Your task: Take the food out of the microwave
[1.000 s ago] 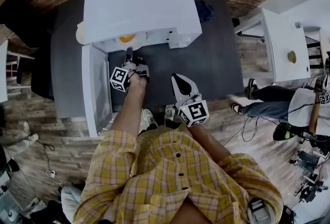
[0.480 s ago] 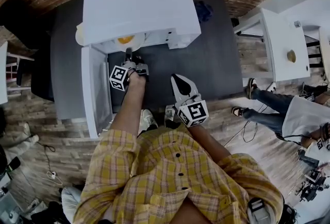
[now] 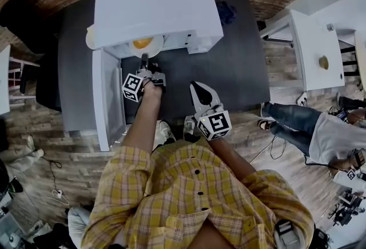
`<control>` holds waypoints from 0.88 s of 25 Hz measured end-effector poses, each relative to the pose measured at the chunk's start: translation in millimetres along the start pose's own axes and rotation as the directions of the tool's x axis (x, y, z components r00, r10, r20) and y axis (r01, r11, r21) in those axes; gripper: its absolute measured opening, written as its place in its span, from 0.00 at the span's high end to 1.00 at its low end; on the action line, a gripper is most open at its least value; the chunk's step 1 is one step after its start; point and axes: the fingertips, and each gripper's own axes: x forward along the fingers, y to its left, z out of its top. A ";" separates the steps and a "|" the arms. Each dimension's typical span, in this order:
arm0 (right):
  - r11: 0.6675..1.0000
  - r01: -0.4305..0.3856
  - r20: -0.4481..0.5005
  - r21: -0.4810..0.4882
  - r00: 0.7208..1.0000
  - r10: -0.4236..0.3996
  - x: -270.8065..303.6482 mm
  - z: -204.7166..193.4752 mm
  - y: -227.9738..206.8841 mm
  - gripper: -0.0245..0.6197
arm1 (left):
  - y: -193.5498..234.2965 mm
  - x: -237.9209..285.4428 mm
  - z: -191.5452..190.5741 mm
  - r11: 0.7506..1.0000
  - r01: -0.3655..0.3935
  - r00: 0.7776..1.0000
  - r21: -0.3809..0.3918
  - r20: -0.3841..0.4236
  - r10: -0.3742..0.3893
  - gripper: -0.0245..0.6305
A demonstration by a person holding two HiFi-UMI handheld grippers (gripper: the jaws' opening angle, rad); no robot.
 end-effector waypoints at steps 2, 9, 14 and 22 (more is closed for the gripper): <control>1.000 0.000 0.003 -0.001 1.000 0.000 -1.1 1.0 1.1 0.97 | -4.5 -4.4 -2.3 1.000 0.008 1.000 0.003 -0.010 -0.008 0.94; 1.000 0.002 0.013 -0.003 1.000 -0.002 -9.3 3.9 3.6 0.97 | -15.5 -29.1 -3.4 1.000 0.025 1.000 0.011 -0.019 -0.024 0.94; 1.000 -0.001 0.020 -0.003 1.000 0.001 -14.1 5.0 5.6 0.97 | -23.8 -45.6 -5.7 0.999 0.047 0.999 0.001 -0.024 -0.047 0.94; 1.000 0.005 0.033 -0.002 0.999 -0.005 -25.2 6.0 8.2 0.97 | -36.4 -78.0 -16.9 0.998 0.064 0.998 -0.014 -0.025 -0.065 0.94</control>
